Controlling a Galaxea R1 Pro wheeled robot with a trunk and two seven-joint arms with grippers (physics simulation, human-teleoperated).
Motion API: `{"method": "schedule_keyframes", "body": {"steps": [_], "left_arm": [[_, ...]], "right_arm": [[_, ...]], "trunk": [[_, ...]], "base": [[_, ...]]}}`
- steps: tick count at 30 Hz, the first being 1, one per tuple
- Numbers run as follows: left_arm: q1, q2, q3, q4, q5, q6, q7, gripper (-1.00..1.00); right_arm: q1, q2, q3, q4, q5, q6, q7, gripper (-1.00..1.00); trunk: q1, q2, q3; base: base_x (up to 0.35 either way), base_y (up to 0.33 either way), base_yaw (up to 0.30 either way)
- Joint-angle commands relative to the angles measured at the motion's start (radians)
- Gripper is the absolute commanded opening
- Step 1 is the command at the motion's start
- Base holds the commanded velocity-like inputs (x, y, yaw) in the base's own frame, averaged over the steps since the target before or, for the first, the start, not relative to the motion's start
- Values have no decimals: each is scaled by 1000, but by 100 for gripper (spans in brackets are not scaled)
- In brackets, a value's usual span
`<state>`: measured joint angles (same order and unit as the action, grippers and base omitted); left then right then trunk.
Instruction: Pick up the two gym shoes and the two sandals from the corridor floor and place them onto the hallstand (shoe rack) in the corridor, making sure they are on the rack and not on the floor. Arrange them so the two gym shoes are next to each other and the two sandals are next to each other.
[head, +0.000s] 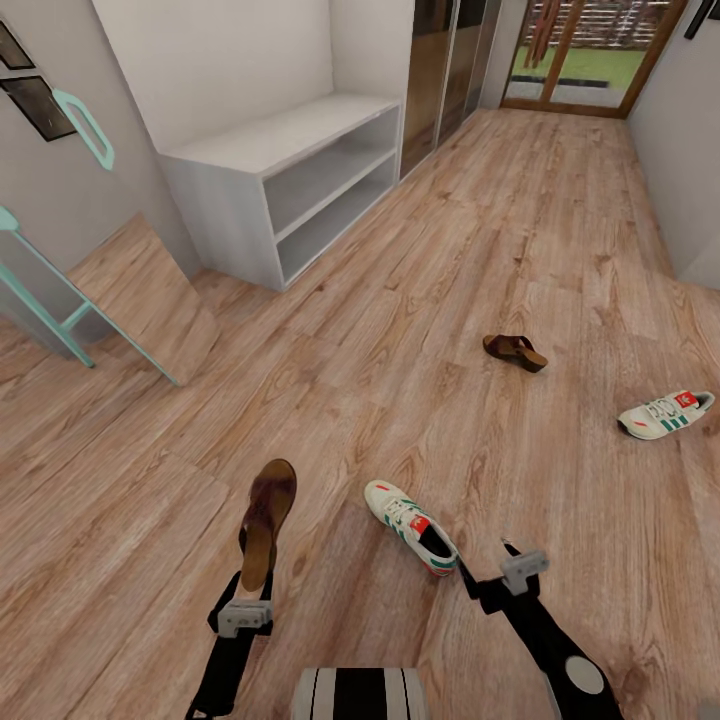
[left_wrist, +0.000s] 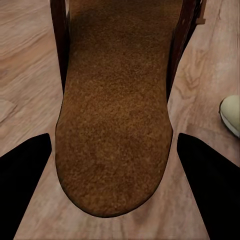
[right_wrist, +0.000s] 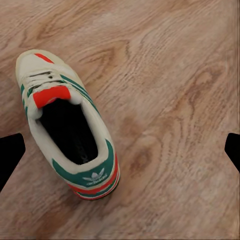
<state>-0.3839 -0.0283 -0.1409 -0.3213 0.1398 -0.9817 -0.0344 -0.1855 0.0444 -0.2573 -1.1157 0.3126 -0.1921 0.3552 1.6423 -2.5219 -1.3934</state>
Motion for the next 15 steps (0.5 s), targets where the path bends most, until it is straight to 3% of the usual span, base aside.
{"method": "schedule_keyframes", "body": {"steps": [1, 5, 9, 12, 15], "left_arm": [[-10, 0, 1, 0, 3, 13, -6, -100], [-22, -1, 1, 0, 18, 31, -14, -100], [-26, -2, 0, -8, 56, 44, -22, -100], [-17, -4, -1, -31, 79, 49, -26, -100], [19, -8, -6, -107, 100, 54, -33, -100]], "right_arm": [[12, 0, -9, 1, 0, -17, 3, 100], [34, -1, -23, 3, 0, -48, 8, 100], [60, -1, -32, 4, 0, -80, 12, 100], [71, 1, -34, 4, 1, -92, 14, 100], [80, 3, -36, 6, 1, -103, 15, 100]], "trunk": [[0, 0, 0], [0, 0, 0], [0, 0, 0], [0, 0, 0], [0, 0, 0]], "base": [[0, 0, 0], [0, 0, 0], [0, 0, 0], [0, 0, 0], [0, 0, 0]]}}
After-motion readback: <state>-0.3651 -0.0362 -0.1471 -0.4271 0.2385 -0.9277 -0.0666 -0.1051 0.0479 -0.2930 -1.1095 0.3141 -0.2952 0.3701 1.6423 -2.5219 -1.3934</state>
